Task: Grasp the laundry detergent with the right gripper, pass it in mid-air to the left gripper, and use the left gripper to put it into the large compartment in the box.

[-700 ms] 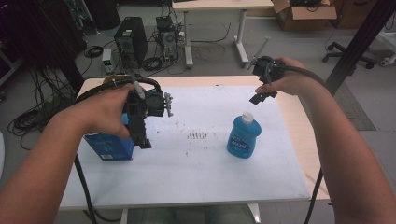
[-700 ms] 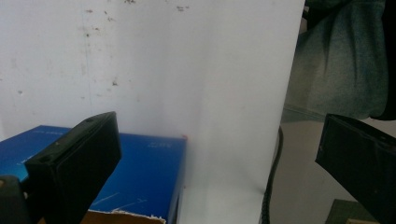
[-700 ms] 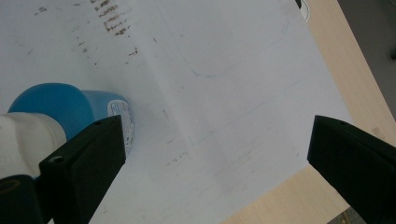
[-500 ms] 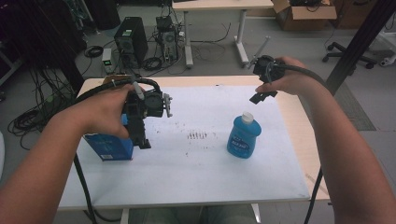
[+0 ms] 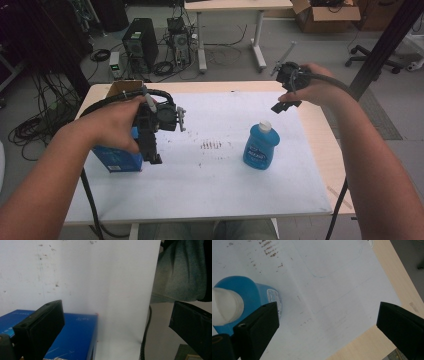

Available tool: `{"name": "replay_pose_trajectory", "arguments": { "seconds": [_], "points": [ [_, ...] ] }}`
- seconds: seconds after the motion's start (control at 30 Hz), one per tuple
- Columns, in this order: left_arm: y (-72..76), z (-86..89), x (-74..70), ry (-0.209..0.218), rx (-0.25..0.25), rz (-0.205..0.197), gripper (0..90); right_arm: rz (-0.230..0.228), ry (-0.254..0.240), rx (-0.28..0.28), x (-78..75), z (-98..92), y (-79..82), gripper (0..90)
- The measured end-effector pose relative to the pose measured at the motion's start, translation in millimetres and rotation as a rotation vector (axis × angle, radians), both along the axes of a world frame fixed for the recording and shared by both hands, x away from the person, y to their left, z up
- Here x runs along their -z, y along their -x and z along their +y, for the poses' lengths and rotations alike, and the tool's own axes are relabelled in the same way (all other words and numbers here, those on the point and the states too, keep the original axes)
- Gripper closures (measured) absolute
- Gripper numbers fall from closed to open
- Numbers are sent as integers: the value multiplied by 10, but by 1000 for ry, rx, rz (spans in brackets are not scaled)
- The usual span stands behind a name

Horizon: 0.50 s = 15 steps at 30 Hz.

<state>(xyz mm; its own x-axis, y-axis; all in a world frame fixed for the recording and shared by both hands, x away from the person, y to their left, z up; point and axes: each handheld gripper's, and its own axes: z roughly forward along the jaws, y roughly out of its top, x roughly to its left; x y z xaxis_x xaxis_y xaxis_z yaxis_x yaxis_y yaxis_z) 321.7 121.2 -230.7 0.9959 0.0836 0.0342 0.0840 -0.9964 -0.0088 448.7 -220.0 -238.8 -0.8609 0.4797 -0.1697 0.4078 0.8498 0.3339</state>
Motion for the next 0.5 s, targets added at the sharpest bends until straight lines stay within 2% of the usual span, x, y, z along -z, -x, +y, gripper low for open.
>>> {"name": "replay_pose_trajectory", "arguments": {
  "seconds": [0.27,0.5],
  "points": [
    [50,-56,114,-10,25,5,2,-7,-29,37,37,-200,108,46],
    [56,-63,266,-21,24,11,2,-22,-66,43,69,-378,306,48]
  ]
}}
